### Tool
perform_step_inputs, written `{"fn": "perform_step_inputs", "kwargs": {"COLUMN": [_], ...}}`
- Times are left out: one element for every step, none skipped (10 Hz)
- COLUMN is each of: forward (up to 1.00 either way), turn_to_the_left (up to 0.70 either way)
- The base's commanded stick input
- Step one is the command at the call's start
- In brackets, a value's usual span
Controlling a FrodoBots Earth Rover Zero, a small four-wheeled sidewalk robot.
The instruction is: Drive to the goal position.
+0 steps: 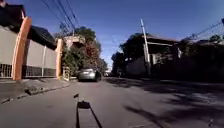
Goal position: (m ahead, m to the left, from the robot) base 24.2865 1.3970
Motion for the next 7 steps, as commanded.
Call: {"fn": "perform_step_inputs", "kwargs": {"forward": [1.00,1.00,1.00,1.00,1.00,1.00,1.00], "turn_to_the_left": [0.00,0.00,0.00,0.00,0.00,0.00,0.00]}}
